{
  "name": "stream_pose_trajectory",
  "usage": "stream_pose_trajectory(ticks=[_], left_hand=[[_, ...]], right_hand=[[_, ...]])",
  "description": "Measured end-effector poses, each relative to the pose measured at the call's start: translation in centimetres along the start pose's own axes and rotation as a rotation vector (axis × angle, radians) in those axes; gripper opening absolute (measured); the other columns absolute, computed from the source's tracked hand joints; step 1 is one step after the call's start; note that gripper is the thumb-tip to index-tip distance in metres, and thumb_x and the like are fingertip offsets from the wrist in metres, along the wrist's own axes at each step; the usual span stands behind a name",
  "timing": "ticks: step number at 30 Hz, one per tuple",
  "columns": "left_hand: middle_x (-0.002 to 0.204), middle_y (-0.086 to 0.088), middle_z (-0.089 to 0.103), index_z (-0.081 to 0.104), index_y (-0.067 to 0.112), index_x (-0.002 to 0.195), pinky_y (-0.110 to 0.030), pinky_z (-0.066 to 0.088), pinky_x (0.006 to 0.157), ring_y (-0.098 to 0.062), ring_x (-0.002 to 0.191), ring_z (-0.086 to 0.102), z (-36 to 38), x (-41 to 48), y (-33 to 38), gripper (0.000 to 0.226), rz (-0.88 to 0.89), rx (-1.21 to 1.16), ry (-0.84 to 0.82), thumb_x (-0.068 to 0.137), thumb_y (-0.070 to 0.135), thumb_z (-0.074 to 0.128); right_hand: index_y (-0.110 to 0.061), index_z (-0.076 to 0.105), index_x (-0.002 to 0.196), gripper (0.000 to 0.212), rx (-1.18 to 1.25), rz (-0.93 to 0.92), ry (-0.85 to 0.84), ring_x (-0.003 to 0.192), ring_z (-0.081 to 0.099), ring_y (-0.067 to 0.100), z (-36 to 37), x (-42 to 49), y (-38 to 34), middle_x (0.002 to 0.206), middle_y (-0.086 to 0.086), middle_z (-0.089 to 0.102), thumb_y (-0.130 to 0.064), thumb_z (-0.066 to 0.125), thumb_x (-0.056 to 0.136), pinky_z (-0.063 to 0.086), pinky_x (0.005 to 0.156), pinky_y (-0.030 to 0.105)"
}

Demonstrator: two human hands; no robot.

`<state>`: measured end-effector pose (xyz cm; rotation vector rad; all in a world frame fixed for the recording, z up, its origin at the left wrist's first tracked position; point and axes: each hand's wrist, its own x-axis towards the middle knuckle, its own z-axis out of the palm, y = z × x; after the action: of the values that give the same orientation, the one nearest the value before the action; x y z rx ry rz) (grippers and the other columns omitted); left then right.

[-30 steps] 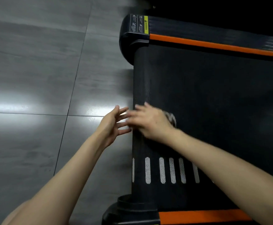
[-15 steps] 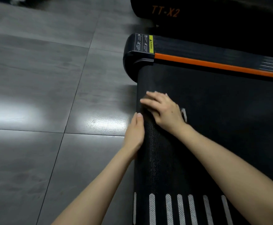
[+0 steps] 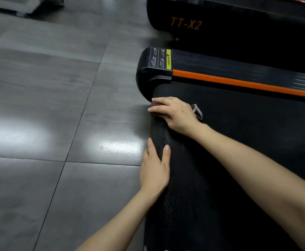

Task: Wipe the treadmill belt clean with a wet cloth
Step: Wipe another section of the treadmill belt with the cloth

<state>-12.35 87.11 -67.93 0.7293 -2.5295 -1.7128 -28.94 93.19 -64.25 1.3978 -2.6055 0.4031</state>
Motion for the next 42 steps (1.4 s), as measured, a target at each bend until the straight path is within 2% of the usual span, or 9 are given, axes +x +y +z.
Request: stream_pose_trajectory(ticks=[6, 9, 13, 18, 25, 30, 34, 38, 42], left_hand=[[0.138, -0.009, 0.046, 0.022, 0.019, 0.149, -0.043, 0.036, 0.104, -0.025, 0.125, 0.043, 0.0, 0.2, -0.3, 0.067, 0.029, -0.035, 0.003, 0.092, 0.055, 0.034], [0.138, -0.011, 0.044, 0.02, 0.019, 0.149, -0.041, 0.036, 0.104, -0.025, 0.126, 0.042, -0.2, 0.1, -0.1, 0.066, 0.022, -0.05, -0.005, 0.094, 0.052, 0.035], [0.14, -0.012, 0.042, 0.017, 0.018, 0.15, -0.04, 0.035, 0.105, -0.025, 0.128, 0.04, -0.3, 0.1, 0.1, 0.067, -0.002, -0.039, -0.016, 0.095, 0.051, 0.035], [0.143, -0.013, 0.039, 0.015, 0.019, 0.151, -0.04, 0.033, 0.106, -0.026, 0.13, 0.038, -0.3, -0.2, 0.4, 0.066, -0.007, -0.025, -0.017, 0.096, 0.051, 0.033], [0.141, -0.016, 0.041, 0.023, 0.016, 0.148, -0.042, 0.034, 0.104, -0.03, 0.128, 0.039, -0.6, -0.1, 0.6, 0.061, -0.036, -0.036, -0.033, 0.097, 0.049, 0.032], [0.153, -0.013, 0.025, 0.01, 0.018, 0.152, -0.037, 0.026, 0.113, -0.027, 0.137, 0.031, -2.5, -1.0, 1.9, 0.061, -0.126, -0.158, -0.187, 0.1, 0.047, 0.024], [0.138, 0.009, 0.044, 0.039, 0.014, 0.142, -0.023, 0.032, 0.098, -0.007, 0.119, 0.044, -5.3, -2.7, 2.4, 0.055, -0.269, -0.394, -0.285, 0.102, 0.046, 0.019], [0.152, -0.001, 0.033, 0.029, 0.015, 0.148, -0.038, 0.023, 0.115, -0.017, 0.139, 0.031, -6.6, -3.0, 1.4, 0.057, -0.291, -0.392, -0.184, 0.101, 0.048, 0.026], [0.15, -0.003, 0.037, 0.029, 0.023, 0.148, -0.037, 0.029, 0.105, -0.021, 0.137, 0.034, -7.4, -2.9, 1.4, 0.054, -0.244, -0.361, -0.198, 0.1, 0.049, 0.026]], right_hand=[[-0.036, 0.061, 0.121, 0.04, -0.018, 0.461, 0.167, 0.119, 0.05, 0.024, -0.8, 4.4, 4.9, 0.135, -0.008, 0.052, -0.013, 0.048, 0.091, 0.045, 0.092, 0.038], [-0.036, 0.06, 0.123, 0.038, -0.003, 0.533, 0.174, 0.123, 0.047, 0.023, -0.6, 4.3, 3.4, 0.139, -0.009, 0.049, -0.016, 0.046, 0.094, 0.04, 0.096, 0.037], [-0.033, 0.06, 0.124, 0.04, -0.101, 0.35, 0.044, 0.123, 0.047, 0.027, -1.4, 2.4, 3.5, 0.141, -0.006, 0.047, -0.013, 0.049, 0.091, 0.041, 0.096, 0.039], [-0.033, 0.059, 0.125, 0.048, -0.096, 0.727, 0.131, 0.129, 0.043, 0.026, -2.6, 1.5, 8.2, 0.145, -0.007, 0.042, -0.005, 0.047, 0.087, 0.036, 0.104, 0.036], [-0.029, 0.066, 0.117, 0.034, 0.012, 0.387, 0.107, 0.112, 0.058, 0.029, -1.9, -3.6, 0.4, 0.137, -0.003, 0.053, -0.015, 0.055, 0.088, 0.045, 0.095, 0.039], [-0.028, 0.067, 0.116, 0.036, 0.1, 0.299, 0.068, 0.109, 0.06, 0.026, -3.1, -11.3, -6.7, 0.135, -0.003, 0.055, -0.026, 0.043, 0.088, 0.048, 0.093, 0.036], [-0.028, 0.065, 0.118, 0.044, 0.152, 0.199, -0.013, 0.116, 0.057, 0.031, -3.7, -16.8, -12.3, 0.137, -0.001, 0.053, -0.008, 0.052, 0.081, 0.042, 0.102, 0.042], [-0.026, 0.067, 0.115, 0.048, 0.207, -0.107, -0.206, 0.118, 0.055, 0.038, -4.0, -19.2, -17.8, 0.13, -0.001, 0.059, -0.011, 0.044, 0.076, 0.041, 0.098, 0.058], [-0.027, 0.062, 0.123, 0.045, 0.363, -0.19, -0.387, 0.131, 0.043, 0.031, -6.2, -22.5, -17.1, 0.139, -0.003, 0.05, -0.012, 0.049, 0.082, 0.032, 0.108, 0.052]])
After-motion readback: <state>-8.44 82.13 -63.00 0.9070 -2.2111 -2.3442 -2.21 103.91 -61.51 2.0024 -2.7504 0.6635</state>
